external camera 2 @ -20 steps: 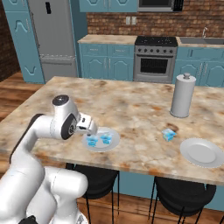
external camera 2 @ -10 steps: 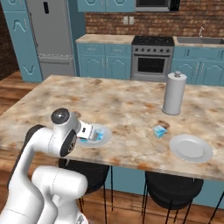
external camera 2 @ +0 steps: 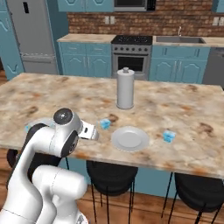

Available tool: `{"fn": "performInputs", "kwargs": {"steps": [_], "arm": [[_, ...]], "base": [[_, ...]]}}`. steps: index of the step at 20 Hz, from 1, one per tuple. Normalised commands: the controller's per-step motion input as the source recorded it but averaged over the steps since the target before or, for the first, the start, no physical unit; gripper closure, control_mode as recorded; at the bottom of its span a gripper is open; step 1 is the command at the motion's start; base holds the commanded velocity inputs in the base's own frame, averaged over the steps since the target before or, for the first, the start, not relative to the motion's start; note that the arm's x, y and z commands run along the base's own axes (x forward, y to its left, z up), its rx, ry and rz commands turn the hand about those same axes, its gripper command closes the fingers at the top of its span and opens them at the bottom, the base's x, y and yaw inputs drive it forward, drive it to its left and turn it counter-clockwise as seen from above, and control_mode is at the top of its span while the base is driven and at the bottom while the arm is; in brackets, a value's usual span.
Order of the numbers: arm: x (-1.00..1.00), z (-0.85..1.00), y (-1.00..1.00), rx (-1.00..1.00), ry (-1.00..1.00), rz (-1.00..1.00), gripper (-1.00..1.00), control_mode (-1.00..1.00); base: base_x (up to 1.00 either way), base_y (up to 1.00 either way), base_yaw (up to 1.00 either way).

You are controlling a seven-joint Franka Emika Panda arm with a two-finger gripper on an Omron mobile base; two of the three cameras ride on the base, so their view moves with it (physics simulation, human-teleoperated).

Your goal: Place two yogurt containers on each plate.

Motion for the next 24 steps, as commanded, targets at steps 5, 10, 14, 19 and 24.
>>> {"fn": "performInputs", "kwargs": {"steps": [5,10,14,19,24], "arm": [[0.0,0.0,0.0,0.0,0.0,0.0,-1.0,1.0],[0.0,0.0,0.0,0.0,0.0,0.0,-1.0,1.0],[0.0,0.0,0.0,0.0,0.0,0.0,-1.0,1.0],[0.0,0.0,0.0,0.0,0.0,0.0,-1.0,1.0],[0.0,0.0,0.0,0.0,0.0,0.0,-1.0,1.0]], "base": [[0.14,-0.38,-0.09],[0.52,0.02,-0.04],[-0.02,-0.95,0.03],[-0.25,-0.68,0.19],[0.7,0.08,0.06]]}}
